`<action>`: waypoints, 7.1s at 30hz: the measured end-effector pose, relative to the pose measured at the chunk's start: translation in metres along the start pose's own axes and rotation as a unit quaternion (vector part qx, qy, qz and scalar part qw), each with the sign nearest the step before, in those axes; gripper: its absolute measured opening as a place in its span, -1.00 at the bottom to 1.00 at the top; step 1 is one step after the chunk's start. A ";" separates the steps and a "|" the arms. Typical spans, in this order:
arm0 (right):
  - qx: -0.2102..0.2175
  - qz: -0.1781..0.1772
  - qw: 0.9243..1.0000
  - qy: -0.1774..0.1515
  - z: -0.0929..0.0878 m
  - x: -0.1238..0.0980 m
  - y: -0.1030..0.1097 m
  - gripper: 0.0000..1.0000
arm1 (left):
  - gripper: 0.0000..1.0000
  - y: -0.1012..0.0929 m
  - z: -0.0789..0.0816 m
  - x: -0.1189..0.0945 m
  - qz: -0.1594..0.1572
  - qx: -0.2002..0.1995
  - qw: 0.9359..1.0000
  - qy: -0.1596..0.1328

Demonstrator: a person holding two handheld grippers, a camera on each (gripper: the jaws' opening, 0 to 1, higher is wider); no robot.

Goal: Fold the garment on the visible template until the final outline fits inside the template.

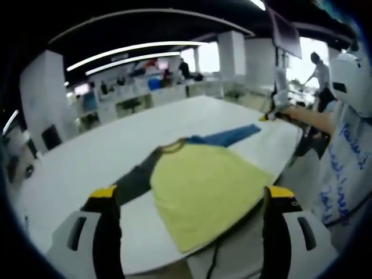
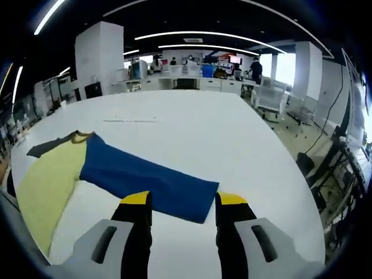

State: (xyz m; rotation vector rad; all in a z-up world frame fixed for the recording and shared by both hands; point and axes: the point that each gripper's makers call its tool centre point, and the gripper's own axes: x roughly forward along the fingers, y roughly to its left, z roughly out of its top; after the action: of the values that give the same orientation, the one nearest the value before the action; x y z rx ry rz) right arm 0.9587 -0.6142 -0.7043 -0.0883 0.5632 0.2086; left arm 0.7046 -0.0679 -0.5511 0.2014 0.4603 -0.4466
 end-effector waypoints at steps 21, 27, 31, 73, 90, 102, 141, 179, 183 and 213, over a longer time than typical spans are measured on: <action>0.016 -0.017 0.999 0.028 -0.016 0.034 -0.018 -0.46 | 0.91 0.005 -0.008 -0.001 0.011 -0.015 1.000 0.013; 0.019 -0.019 0.999 0.039 -0.022 0.043 -0.024 -0.55 | 0.88 0.005 -0.010 -0.003 0.015 -0.017 1.000 0.018; 0.035 -0.030 0.998 0.045 -0.029 0.048 -0.033 -0.60 | 0.90 0.006 -0.009 -0.005 0.021 -0.017 0.999 0.019; 0.035 -0.041 0.995 0.079 -0.050 0.069 -0.038 -0.82 | 0.89 0.009 -0.006 -0.003 0.023 -0.030 0.999 0.026; 0.050 -0.043 0.995 0.080 -0.046 0.070 -0.035 -0.95 | 0.93 0.009 -0.008 -0.007 0.028 -0.032 0.999 0.022; 0.061 -0.049 0.994 0.078 -0.045 0.067 -0.036 -0.95 | 0.99 0.004 -0.007 -0.007 0.013 -0.031 0.999 0.018; 0.052 -0.044 0.998 -0.008 0.040 0.015 -0.001 -0.96 | 0.98 0.018 -0.005 -0.024 -0.010 -0.014 1.000 -0.020; -0.052 0.058 0.992 -0.099 0.170 -0.009 0.161 -0.96 | 0.97 0.050 -0.012 -0.044 -0.036 -0.016 0.998 -0.053; -0.052 0.072 0.990 -0.106 0.176 -0.008 0.177 -0.96 | 0.97 0.052 -0.010 -0.046 -0.038 -0.015 0.997 -0.059; -0.058 0.163 0.977 -0.123 0.188 0.001 0.281 -0.95 | 0.96 0.051 -0.014 -0.054 -0.042 -0.012 0.997 -0.060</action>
State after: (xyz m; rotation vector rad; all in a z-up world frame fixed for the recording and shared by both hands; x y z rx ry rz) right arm 0.9950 -0.3142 -0.5539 -0.0803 0.3146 0.5646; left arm 0.6789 0.0016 -0.5337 0.1310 0.3567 -0.5324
